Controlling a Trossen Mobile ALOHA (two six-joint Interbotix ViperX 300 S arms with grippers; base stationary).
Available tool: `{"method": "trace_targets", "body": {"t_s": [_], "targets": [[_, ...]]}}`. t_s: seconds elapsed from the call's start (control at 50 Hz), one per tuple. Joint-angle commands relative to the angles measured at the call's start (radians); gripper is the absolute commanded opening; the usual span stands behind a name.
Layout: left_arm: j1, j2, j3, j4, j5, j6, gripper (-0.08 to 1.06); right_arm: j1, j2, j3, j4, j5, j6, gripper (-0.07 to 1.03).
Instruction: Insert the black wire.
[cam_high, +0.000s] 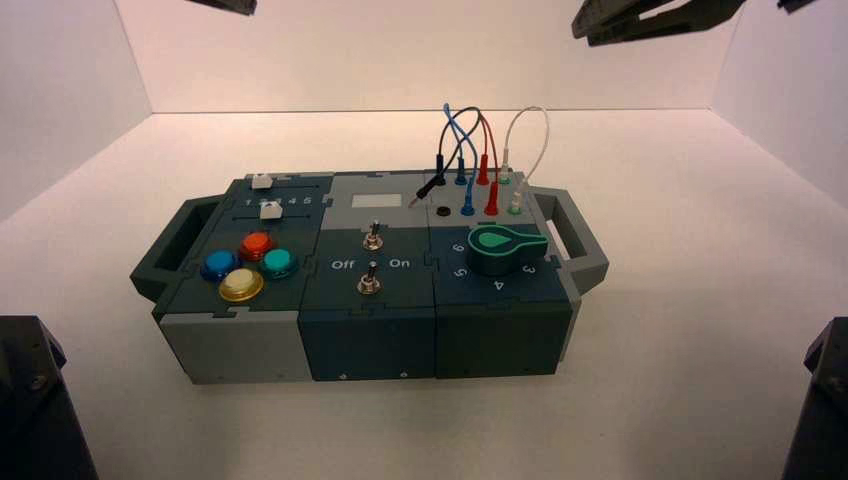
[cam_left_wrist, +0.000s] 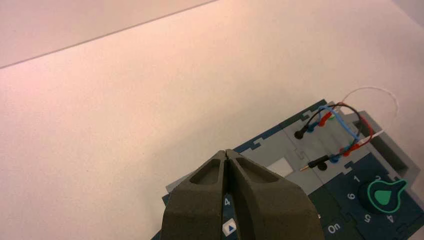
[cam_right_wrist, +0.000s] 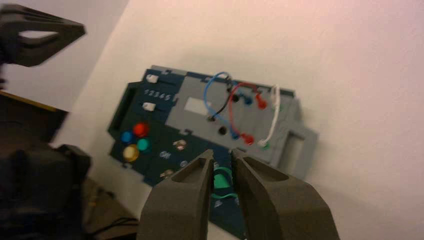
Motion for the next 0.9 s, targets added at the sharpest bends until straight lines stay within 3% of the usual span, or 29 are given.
{"method": "trace_targets", "body": {"t_s": [0.02,0.1,0.22,0.36,0.52,0.68,0.76,0.9], "targets": [[-0.003,0.035,-0.006,0.002,-0.035,0.002,-0.03,0.005,-0.011,-0.002,0.103,-0.003,-0.003,0.27],[-0.002,0.063,-0.008,0.002,-0.049,0.002,-0.03,0.005,-0.026,0.014,0.156,-0.023,-0.011,0.30],[-0.003,0.092,-0.017,0.000,-0.051,0.002,-0.03,0.005,-0.037,0.034,0.190,-0.041,-0.009,0.30],[-0.003,0.106,-0.023,0.000,-0.051,0.003,-0.03,0.006,-0.012,0.048,0.192,-0.041,-0.009,0.30],[-0.003,0.101,-0.020,0.000,-0.055,0.003,-0.03,0.023,0.104,0.025,0.192,-0.038,-0.021,0.30],[-0.003,0.101,-0.015,0.000,-0.058,0.003,-0.03,0.080,0.227,-0.021,0.192,-0.058,-0.034,0.30],[-0.003,0.100,-0.015,0.000,-0.060,0.003,-0.03,0.132,0.273,-0.048,0.195,-0.081,-0.029,0.30],[-0.003,0.100,-0.014,0.000,-0.060,0.003,-0.03,0.164,0.330,-0.075,0.210,-0.106,-0.028,0.31]]}}
